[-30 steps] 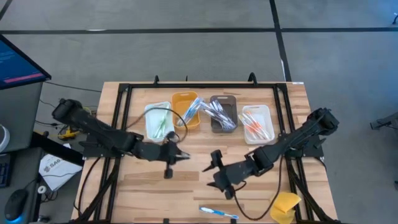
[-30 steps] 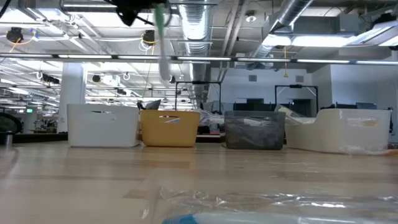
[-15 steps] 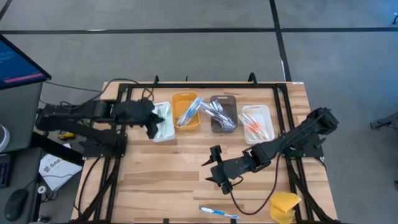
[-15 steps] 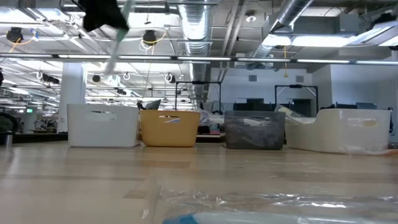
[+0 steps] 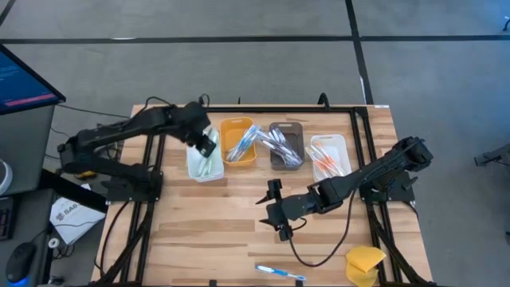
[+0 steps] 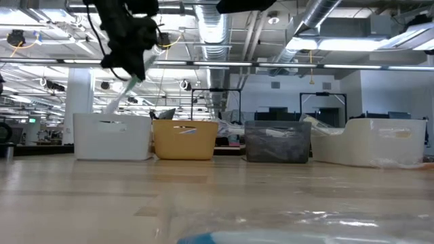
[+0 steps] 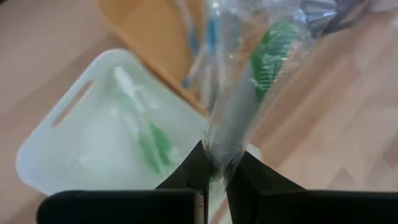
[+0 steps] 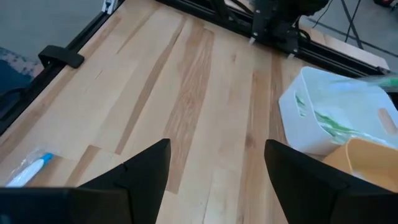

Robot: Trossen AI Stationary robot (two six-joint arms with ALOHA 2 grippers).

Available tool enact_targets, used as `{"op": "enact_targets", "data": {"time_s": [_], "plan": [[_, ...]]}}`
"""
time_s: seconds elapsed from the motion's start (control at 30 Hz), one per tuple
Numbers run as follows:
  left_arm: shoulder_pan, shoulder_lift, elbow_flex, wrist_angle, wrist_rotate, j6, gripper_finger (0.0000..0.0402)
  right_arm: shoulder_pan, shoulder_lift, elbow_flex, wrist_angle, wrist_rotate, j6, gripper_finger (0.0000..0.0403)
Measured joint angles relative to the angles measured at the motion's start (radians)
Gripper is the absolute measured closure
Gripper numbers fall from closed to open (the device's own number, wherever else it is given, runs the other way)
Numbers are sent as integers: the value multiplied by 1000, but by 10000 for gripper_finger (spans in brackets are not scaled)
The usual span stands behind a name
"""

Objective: Pick & Place Toothbrushes
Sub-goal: Put the green toothbrush into the left white bin

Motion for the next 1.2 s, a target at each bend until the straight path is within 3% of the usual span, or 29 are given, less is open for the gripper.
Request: {"op": "enact_targets", "data": {"time_s": [0.23, 0.43, 0.9, 1.2], "plan": [[88, 98, 19, -33, 14, 34, 383, 0, 0, -22, 9, -34, 0, 148], [101, 166, 19, -47, 80, 45, 381, -1, 0, -90, 52, -54, 0, 148], [115, 286, 17, -117, 55, 16, 377, -2, 0, -94, 99, -54, 1, 148], [115, 290, 17, -117, 57, -9, 338, -2, 0, -94, 100, -54, 1, 148]]}}
